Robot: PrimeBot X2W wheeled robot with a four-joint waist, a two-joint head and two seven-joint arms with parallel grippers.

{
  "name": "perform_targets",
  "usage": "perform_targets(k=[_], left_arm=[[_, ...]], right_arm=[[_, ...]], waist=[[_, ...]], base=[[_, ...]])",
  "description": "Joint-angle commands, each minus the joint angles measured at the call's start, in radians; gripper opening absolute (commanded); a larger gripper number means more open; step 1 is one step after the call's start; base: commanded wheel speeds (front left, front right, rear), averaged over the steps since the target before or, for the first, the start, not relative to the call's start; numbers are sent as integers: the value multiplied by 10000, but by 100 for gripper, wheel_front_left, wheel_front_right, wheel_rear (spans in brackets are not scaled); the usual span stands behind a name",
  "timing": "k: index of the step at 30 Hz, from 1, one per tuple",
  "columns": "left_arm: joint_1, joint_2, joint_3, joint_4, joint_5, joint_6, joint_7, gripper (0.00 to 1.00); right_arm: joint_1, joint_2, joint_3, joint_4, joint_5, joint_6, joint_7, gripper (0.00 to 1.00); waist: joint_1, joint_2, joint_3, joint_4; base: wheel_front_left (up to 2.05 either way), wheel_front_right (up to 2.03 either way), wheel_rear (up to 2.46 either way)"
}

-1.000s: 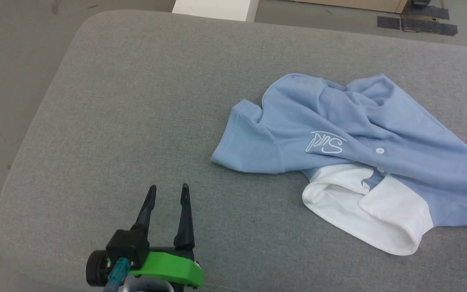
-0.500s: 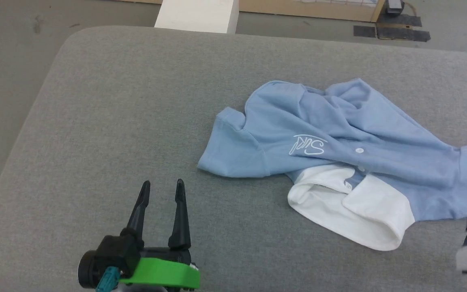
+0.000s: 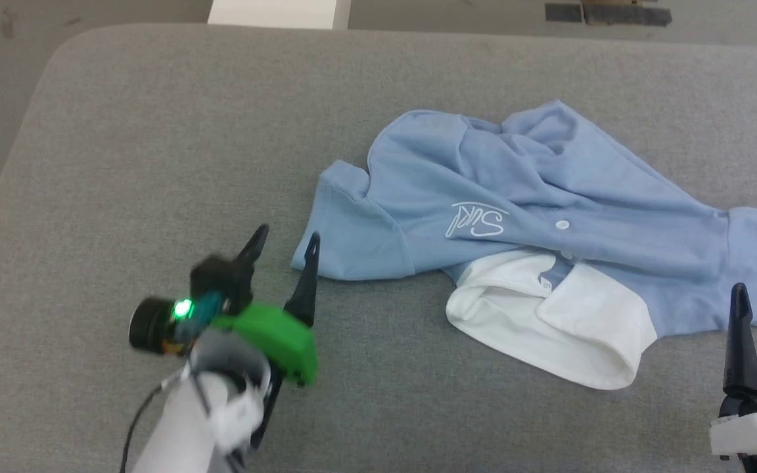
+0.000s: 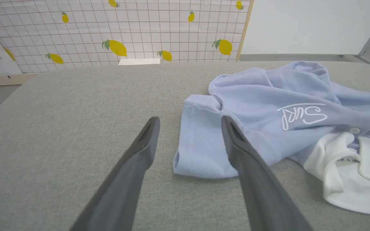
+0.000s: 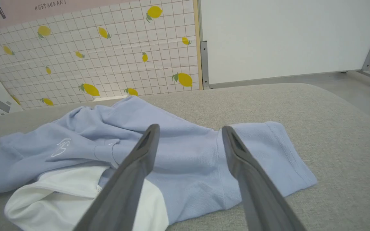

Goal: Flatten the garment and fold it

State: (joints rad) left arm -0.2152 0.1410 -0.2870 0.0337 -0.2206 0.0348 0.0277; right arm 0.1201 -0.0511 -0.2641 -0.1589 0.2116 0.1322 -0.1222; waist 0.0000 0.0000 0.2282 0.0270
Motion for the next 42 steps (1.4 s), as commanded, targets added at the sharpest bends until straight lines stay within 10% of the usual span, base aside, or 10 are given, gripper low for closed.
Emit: perform_targets(k=[1, 15, 24, 26, 27, 42], left_arm=[[-476, 94, -72, 262, -24, -120, 538, 100], [-3409, -72, -49, 3834, -611, 53, 5237, 100], [-3602, -513, -503, 4631, -1603, -562, 7653, 100], [-3604, -558, -642, 4586, -1712, -751, 7811, 11], [-3613, -568, -698, 4558, -1713, -799, 7792, 0], [-3286, -792, -437, 4434, -2286, -920, 4772, 0]], right_arm=[[-183, 7, 25, -42, 10, -15, -1, 100], [-482, 8, -99, -282, -91, -15, 256, 100], [-500, 8, -73, -349, -174, -15, 514, 100], [-503, 8, -77, -379, -189, -15, 547, 100], [-503, 8, -86, -391, -193, -15, 562, 100], [-400, 8, -54, -263, -287, -15, 690, 100]], waist=[[0, 0, 308, -109], [0, 0, 1304, -331], [0, 0, 1398, -209], [0, 0, 1434, -177], [0, 0, 1450, -159], [0, 0, 754, 50]], base=[[0, 0, 0], [0, 0, 0], [0, 0, 0], [0, 0, 0], [0, 0, 0], [0, 0, 0]])
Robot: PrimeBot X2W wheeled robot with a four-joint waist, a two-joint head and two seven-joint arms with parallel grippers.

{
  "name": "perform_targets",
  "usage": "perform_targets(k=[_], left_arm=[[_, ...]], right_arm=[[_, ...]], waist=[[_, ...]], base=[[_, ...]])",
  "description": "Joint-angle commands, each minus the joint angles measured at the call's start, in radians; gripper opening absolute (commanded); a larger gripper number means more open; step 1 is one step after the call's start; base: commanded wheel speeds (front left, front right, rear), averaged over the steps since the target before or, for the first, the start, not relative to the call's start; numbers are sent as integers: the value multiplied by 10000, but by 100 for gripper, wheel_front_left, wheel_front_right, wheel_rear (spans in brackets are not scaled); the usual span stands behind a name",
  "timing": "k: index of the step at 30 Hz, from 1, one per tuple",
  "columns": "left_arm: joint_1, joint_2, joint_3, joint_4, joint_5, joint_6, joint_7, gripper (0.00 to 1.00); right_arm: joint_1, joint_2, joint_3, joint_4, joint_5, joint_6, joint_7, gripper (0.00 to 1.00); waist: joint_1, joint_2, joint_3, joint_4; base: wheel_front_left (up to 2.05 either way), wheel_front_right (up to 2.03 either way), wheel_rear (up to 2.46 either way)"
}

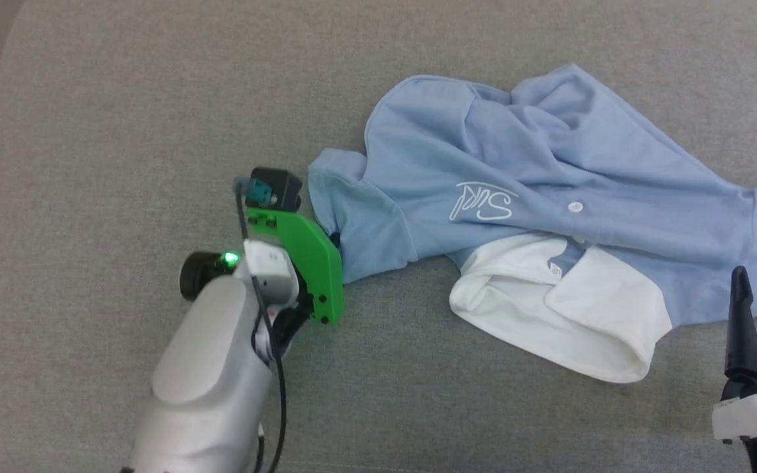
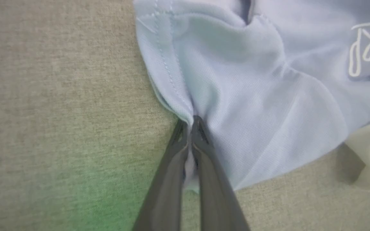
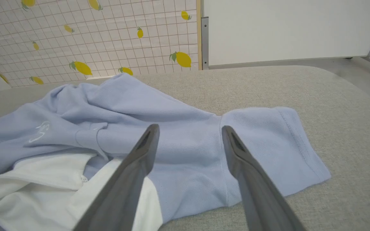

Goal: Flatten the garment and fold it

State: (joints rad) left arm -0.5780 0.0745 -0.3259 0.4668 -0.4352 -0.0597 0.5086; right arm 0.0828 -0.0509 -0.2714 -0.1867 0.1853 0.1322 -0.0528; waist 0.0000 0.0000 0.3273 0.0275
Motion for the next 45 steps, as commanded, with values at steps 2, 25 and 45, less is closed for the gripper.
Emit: perform_targets(k=[2, 25, 45], left_arm=[[505, -152, 116, -198, -238, 165, -718, 0], [6485, 32, 2959, -6626, -2354, 2743, -3365, 0], [5161, -4, 1985, -6827, -2057, 2631, -3106, 0]], right_arm=[[56, 7, 46, 64, 3, -15, -13, 100], [23, 7, 139, 5, -131, -15, 296, 100], [-2865, -4733, 1592, 2775, 1613, -15, 6373, 100]], waist=[[0, 0, -442, 65], [0, 0, -743, 460], [0, 0, 610, 235]], base=[[0, 0, 0], [0, 0, 0], [0, 0, 0]])
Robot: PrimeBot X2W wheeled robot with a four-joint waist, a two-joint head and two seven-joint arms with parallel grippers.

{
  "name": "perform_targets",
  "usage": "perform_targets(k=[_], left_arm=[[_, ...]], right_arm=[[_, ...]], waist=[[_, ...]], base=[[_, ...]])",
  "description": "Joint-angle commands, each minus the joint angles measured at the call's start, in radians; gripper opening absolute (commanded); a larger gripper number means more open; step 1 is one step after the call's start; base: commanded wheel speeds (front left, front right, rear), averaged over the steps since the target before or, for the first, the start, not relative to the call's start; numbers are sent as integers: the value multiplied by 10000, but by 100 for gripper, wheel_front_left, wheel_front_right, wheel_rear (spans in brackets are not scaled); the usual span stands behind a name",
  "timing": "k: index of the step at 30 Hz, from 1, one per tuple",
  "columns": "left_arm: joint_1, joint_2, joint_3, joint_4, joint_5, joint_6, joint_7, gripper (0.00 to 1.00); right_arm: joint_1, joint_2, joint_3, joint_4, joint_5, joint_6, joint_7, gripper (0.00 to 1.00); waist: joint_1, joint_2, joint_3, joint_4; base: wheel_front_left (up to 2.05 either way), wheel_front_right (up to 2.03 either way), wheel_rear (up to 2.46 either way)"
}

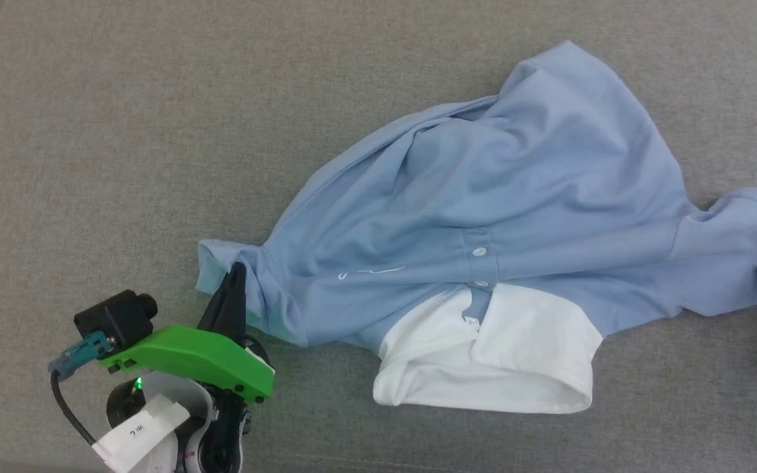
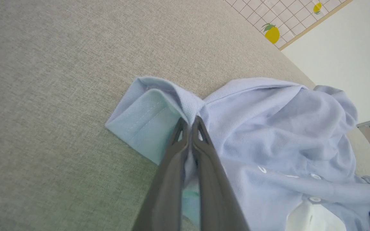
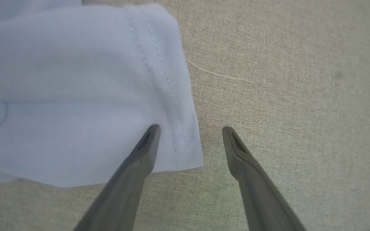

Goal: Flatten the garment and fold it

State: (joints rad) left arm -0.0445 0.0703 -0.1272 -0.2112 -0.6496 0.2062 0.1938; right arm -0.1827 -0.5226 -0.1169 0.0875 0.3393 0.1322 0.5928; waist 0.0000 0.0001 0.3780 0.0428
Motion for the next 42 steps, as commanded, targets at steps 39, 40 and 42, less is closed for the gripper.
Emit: perform_targets(k=[39, 40, 42], left_arm=[[-8959, 953, -31, 3705, -535, 488, 1083, 0], [-9476, 974, 7, 4051, -420, 588, 1006, 0], [-10374, 1043, 60, 4656, -198, 744, 844, 0]], right_arm=[[-8284, 3903, 894, 1387, 518, -15, -2166, 0], [-8774, 3968, 923, 1808, 332, -15, -2280, 0], [-9644, 4083, 980, 2562, -34, -15, -2528, 0]], waist=[[0, -1, -2496, -1128], [0, -1, -2459, -1179], [0, -1, -2351, -1308]], base=[[0, 0, 0], [0, 0, 0], [0, 0, 0]])
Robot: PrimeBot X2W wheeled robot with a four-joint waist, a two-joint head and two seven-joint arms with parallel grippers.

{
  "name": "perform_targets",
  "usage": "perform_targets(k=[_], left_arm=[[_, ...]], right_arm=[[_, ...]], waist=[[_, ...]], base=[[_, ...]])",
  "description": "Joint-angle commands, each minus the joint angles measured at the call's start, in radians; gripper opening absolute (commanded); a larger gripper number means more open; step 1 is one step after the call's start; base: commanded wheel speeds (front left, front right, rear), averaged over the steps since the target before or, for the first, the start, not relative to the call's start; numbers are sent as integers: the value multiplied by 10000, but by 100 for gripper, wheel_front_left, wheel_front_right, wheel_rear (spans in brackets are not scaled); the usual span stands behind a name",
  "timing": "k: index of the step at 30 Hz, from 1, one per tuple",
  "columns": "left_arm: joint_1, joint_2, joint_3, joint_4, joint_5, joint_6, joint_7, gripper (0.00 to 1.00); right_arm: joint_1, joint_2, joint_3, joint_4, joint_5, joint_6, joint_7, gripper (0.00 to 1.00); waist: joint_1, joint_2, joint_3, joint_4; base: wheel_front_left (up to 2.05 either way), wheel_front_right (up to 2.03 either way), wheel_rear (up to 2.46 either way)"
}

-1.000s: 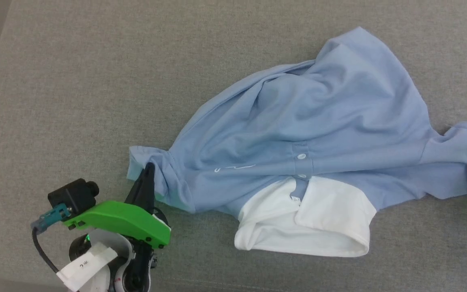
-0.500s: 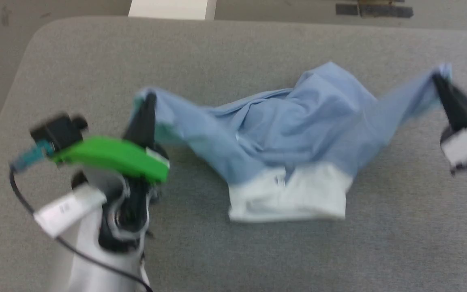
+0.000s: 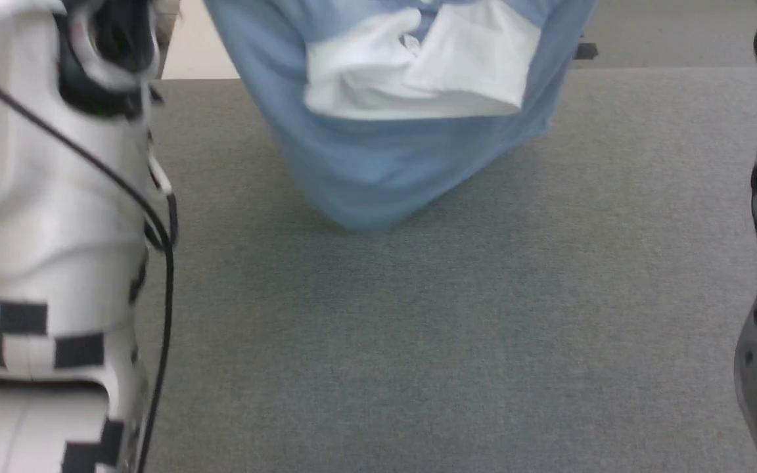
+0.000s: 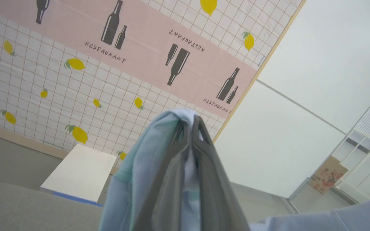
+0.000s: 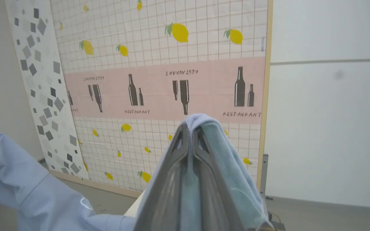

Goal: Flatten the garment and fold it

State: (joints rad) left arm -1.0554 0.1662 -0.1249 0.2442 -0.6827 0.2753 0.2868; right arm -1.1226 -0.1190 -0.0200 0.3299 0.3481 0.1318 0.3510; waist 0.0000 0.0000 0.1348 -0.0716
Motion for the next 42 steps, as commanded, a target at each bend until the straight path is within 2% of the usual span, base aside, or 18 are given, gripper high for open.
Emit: perform_targets(k=[1, 6, 12, 15, 19, 21, 25, 30, 37, 42], left_arm=[[-1281, 162, 56, 788, 357, 206, -225, 0], [-2308, 267, -5, 1503, 502, 357, -47, 0], [-2688, 110, -178, 1743, 502, 514, 243, 0], [-2886, 52, -202, 1607, 584, 516, -44, 0], [-3324, -181, 63, 1457, 558, 496, -1018, 0], [-3509, -343, 237, 1391, 461, 325, -1695, 0], [-3947, -640, 432, 1389, 236, -11, -2729, 0], [-5064, -840, 638, 1180, -47, -308, -3587, 0], [-5337, -776, 604, 1063, -513, -1486, -4033, 0], [-5161, -726, 743, 937, -1016, -2033, -3967, 0]], right_arm=[[-1290, 195, 7, 1131, -596, -11, -476, 0], [-2393, 346, -22, 2397, -1017, -11, -682, 0], [-3124, 331, -141, 3289, -1150, -11, -644, 0], [-3395, 279, -93, 3458, -1293, -11, -906, 0], [-3844, 26, 250, 3523, -1951, -11, -2057, 0], [-4070, -157, 636, 3638, -2503, -11, -2829, 0], [-4617, -297, 763, 4052, -3143, -11, -4060, 0], [-5788, -882, 928, 4318, -3998, -11, -5272, 0], [-6494, -2004, 1357, 4234, -4427, -11, -6001, 0], [-6567, -2514, 1803, 3914, -4056, -11, -6106, 0]], waist=[[0, 0, 271, -320], [0, 0, 604, -449], [0, 0, 1292, -399], [0, 0, 1786, -436], [0, 0, 2372, -544], [0, 0, 2535, -619], [0, 0, 2953, -676], [0, 0, 4304, -549], [0, 0, 5978, -126], [0, 0, 6631, 106]], base=[[0, 0, 0], [0, 0, 0], [0, 0, 0], [0, 0, 0], [0, 0, 0], [0, 0, 0], [0, 0, 0], [0, 0, 0], [0, 0, 0], [0, 0, 0]])
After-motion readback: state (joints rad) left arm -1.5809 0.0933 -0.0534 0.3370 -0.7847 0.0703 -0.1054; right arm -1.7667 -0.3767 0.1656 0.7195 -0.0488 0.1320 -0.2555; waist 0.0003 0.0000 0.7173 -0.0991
